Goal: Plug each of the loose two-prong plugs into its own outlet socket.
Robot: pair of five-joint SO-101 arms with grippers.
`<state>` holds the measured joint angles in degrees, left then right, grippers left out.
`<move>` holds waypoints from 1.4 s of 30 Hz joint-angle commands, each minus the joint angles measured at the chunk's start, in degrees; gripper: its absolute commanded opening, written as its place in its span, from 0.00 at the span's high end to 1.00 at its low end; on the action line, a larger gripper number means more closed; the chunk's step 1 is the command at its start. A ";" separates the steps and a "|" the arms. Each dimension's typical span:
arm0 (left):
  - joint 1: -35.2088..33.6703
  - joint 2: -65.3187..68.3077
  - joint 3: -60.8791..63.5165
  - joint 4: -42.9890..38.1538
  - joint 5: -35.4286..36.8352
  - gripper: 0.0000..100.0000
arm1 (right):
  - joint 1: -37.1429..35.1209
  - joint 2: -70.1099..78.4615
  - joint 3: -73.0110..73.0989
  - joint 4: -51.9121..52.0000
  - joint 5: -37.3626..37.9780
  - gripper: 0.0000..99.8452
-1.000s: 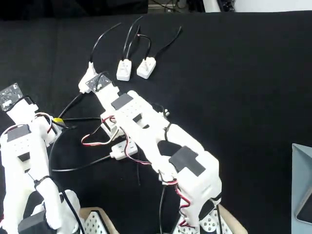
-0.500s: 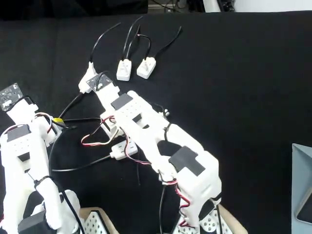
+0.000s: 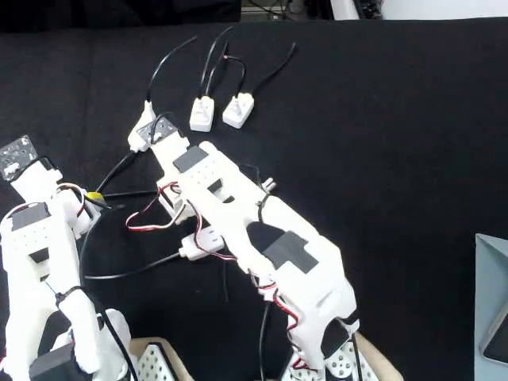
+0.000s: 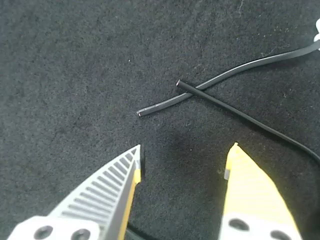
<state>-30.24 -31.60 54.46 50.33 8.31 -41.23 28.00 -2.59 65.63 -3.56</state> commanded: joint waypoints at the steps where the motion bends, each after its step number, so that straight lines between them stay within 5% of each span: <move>1: 0.75 -1.32 -0.31 -0.88 0.09 0.73 | -0.35 -0.48 -3.03 0.26 -0.62 0.89; 5: 0.75 -1.32 -0.31 -0.88 0.09 0.73 | -0.53 -0.48 -3.12 -1.49 -0.09 0.99; 12: 0.75 -1.32 -0.31 -0.88 0.09 0.73 | -0.18 -4.44 -1.19 -0.88 -0.35 0.99; 23: 1.01 -5.19 -4.00 4.40 0.44 0.73 | 3.87 -34.33 18.15 -2.81 -0.53 0.99; 36: 16.75 -36.40 -1.10 11.25 0.62 0.73 | 5.01 -70.64 43.03 -13.98 -0.62 0.99; 42: 22.55 -43.25 7.34 1.67 7.47 0.73 | 1.85 -80.04 49.71 -15.82 -0.35 0.99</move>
<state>-10.20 -72.13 59.12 57.98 12.00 -37.27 -47.96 46.29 51.21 -3.56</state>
